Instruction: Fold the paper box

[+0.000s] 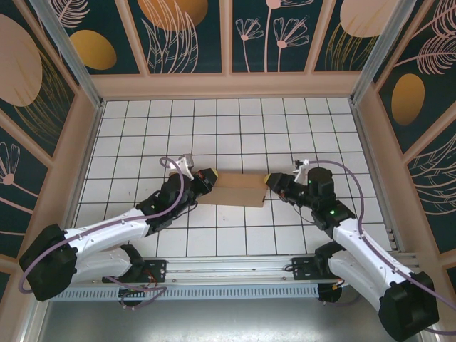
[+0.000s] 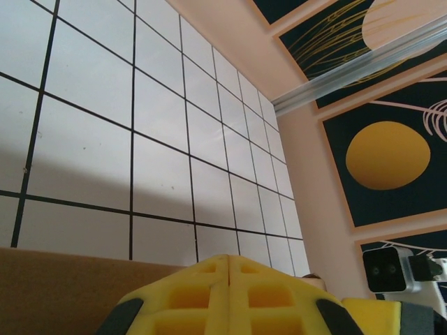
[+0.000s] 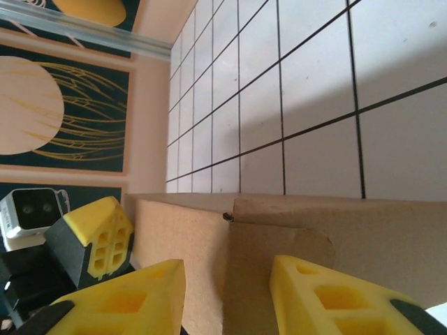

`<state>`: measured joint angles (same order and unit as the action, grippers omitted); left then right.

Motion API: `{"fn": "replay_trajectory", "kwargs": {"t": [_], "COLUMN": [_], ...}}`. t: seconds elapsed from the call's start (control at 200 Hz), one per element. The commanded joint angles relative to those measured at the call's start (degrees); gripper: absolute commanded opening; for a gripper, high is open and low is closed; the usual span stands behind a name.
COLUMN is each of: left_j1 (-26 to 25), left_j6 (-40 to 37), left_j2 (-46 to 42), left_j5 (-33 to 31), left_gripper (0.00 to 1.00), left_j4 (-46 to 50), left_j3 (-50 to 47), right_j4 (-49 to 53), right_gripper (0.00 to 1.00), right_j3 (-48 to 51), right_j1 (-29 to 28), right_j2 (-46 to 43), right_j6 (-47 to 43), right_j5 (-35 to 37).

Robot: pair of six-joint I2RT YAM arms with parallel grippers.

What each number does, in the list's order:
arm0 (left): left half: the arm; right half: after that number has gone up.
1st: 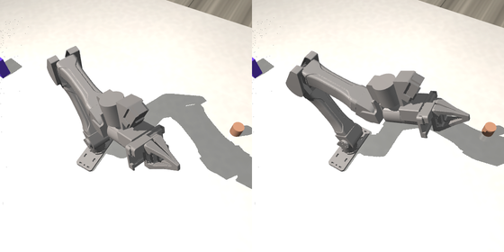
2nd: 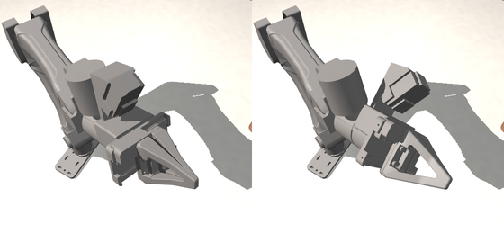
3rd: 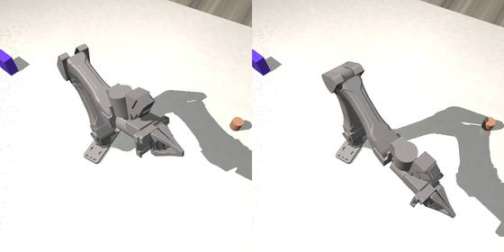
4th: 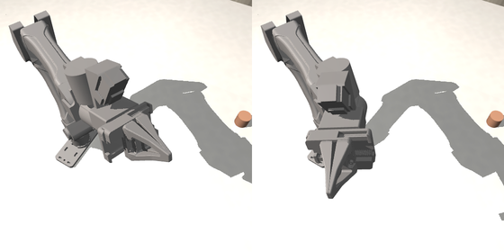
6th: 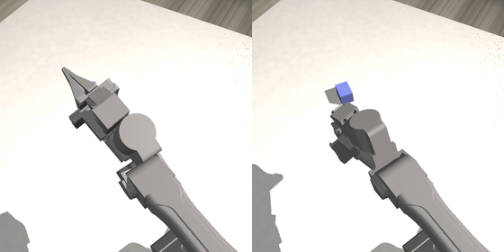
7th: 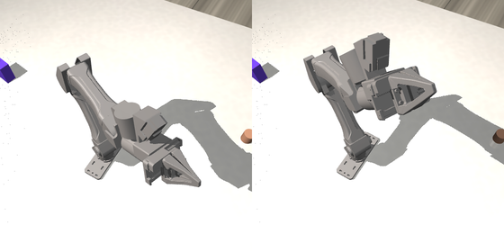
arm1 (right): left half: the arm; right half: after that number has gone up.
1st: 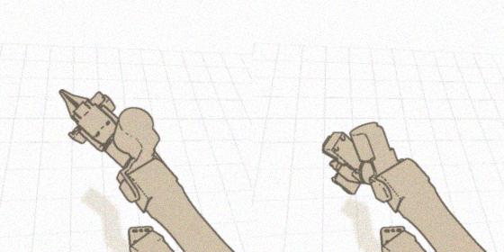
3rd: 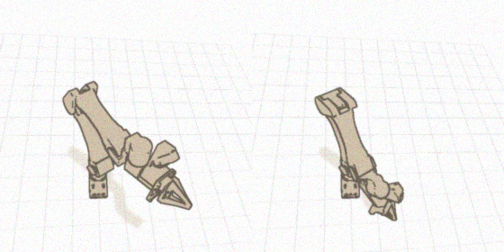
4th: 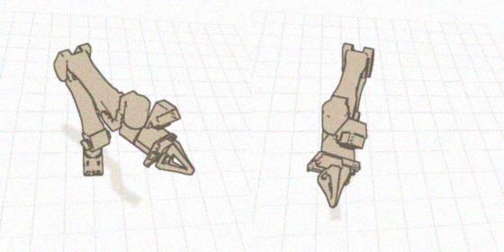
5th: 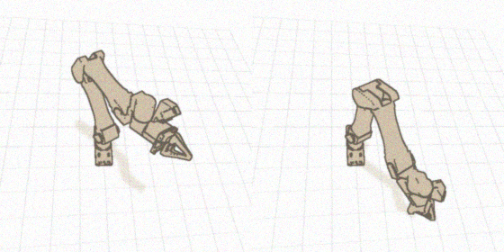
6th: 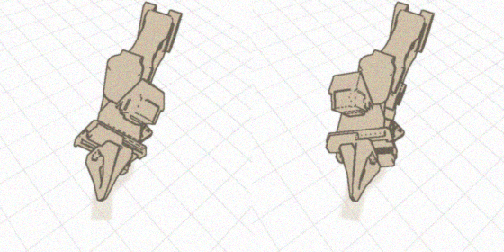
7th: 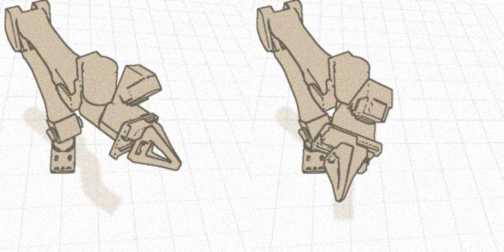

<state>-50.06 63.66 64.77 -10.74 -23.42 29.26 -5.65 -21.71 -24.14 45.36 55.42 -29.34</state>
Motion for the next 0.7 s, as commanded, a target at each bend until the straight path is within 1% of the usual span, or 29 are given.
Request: {"fn": "replay_trajectory", "kwargs": {"t": [0.0,0.055,0.09,0.11,0.17,0.21,0.31,0.4,0.455,0.571,0.596,0.696], "left_j1": [-0.6,-0.6,-0.6,-0.6,-0.6,-0.6,-0.6,-0.6,-0.6,-0.6,-0.6,-0.6], "left_j6": [2.1,2.4,2.6,2.7,2.9,3.0,3.0,2.8,2.7,2.5,2.5,2.2], "left_j2": [2.4,2.6,2.5,2.4,1.8,1.4,0.4,0.3,0.6,1.3,1.3,1.1], "left_j5": [5.1,5.2,5.1,4.9,4.1,3.4,2.3,2.0,2.1,2.6,2.6,2.5], "left_gripper": [0.0,0.0,0.0,0.0,0.0,0.0,0.0,0.0,0.0,0.0,0.0,0.0], "left_j4": [4.0,3.8,4.1,4.4,5.6,6.5,7.9,8.2,8.2,8.2,8.2,8.6], "left_j3": [-2.6,-2.8,-2.9,-2.9,-3.0,-3.0,-3.0,-2.8,-2.6,-2.1,-2.0,-1.7], "right_j4": [-3.4,-3.5,-0.6,2.7,14.0,19.7,26.8,28.7,28.4,24.6,23.8,21.4], "right_gripper": [0.4,0.4,0.4,0.39,0.38,0.35,0.27,0.19,0.14,0.02,0.0,0.0], "right_j3": [3.0,3.2,1.9,0.4,-6.0,-10.3,-18.2,-22.5,-24.5,-26.8,-27.2,-28.8], "right_j1": [-1.0,-0.2,0.2,0.3,-0.1,-0.7,-2.6,-6.8,-11.3,-18.4,-19.6,-22.9], "right_j2": [0.3,0.2,-0.1,-0.3,-0.7,-0.6,0.9,4.2,6.4,10.5,11.6,15.6], "right_j6": [3.7,4.2,2.5,0.6,-6.7,-10.7,-16.1,-18.6,-19.3,-19.1,-19.1,-19.4], "right_j5": [-10.1,-10.4,-9.4,-7.7,0.5,5.7,13.8,19.1,21.9,24.4,24.8,25.5]}}
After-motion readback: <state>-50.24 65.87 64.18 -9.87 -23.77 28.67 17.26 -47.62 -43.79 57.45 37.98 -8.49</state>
